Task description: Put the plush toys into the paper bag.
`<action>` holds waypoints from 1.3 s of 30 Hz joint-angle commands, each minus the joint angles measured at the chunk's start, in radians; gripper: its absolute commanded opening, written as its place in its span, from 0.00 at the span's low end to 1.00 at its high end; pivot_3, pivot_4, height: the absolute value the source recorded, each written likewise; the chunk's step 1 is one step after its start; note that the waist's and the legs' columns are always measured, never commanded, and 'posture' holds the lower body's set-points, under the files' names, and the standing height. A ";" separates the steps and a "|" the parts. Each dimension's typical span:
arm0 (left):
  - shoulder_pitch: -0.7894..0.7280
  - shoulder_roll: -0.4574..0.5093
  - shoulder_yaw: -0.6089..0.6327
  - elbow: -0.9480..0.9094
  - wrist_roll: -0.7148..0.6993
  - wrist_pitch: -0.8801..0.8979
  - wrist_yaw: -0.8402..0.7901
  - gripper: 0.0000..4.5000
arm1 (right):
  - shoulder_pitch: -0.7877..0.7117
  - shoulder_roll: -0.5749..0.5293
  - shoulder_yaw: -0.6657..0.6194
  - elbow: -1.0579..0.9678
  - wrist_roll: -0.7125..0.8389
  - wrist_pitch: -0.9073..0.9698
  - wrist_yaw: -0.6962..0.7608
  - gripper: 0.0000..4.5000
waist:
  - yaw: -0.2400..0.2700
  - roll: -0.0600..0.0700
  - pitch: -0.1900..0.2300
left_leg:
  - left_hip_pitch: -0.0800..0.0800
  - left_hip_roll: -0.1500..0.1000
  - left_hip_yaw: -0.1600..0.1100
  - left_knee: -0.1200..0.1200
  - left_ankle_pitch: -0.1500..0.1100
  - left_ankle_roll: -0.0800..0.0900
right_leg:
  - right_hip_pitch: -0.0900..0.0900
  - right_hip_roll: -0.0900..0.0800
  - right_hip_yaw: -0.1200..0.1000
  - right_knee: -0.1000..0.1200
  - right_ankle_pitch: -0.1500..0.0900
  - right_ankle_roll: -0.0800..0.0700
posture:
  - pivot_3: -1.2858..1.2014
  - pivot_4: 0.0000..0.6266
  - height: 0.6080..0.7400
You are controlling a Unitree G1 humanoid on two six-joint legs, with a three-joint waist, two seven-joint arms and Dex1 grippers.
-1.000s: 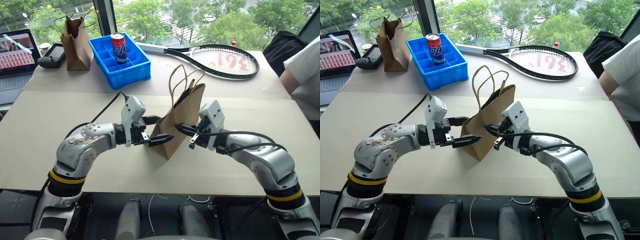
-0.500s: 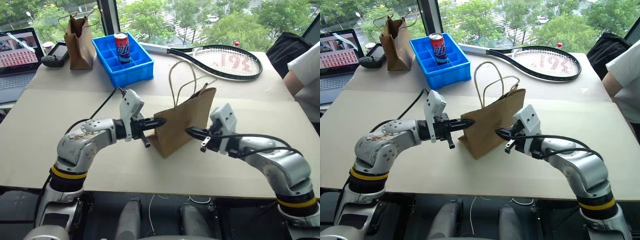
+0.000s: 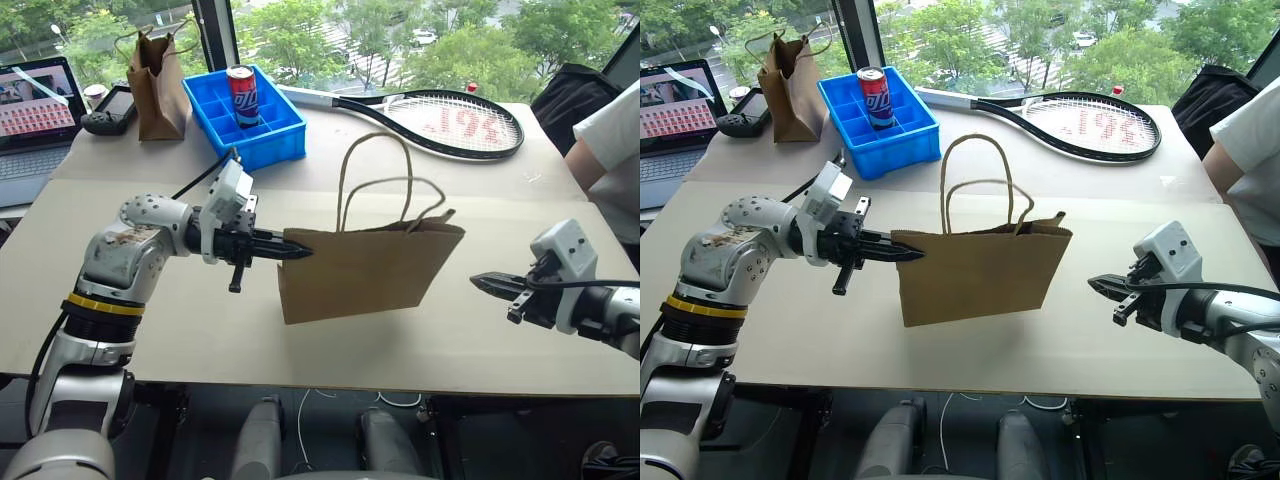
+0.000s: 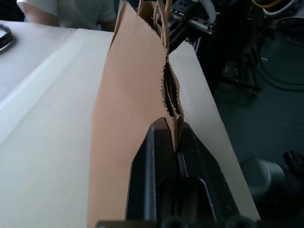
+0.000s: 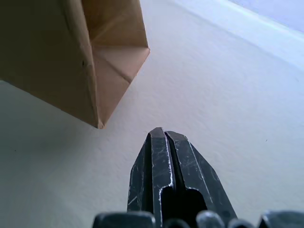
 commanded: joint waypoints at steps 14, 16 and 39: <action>0.013 0.047 0.011 0.114 0.095 -0.108 -0.113 0.69 | -0.011 -0.025 -0.035 -0.009 0.000 -0.019 0.044 0.00 | -0.003 0.000 0.000 | 0.000 0.000 0.000 0.000 0.000 0.000 | 0.000 0.000 0.000 0.000 0.001 0.002 | 0.52 0.24 0.93; 0.030 0.065 0.042 0.088 0.072 -0.070 -0.093 0.83 | -0.001 -0.022 -0.037 -0.007 -0.004 -0.034 0.064 0.00 | -0.005 0.000 0.000 | 0.000 0.000 0.000 0.000 0.000 0.000 | 0.000 0.000 0.000 0.000 0.001 0.002 | 0.52 0.24 0.93; 0.720 0.076 0.449 -0.369 0.096 -0.010 0.512 0.99 | 0.102 0.127 -0.100 0.058 -0.008 -0.341 0.235 0.00 | 0.002 0.000 0.000 | 0.006 0.002 0.005 -0.002 -0.005 -0.008 | 0.002 -0.003 0.000 0.000 -0.001 -0.001 | 0.52 0.24 0.93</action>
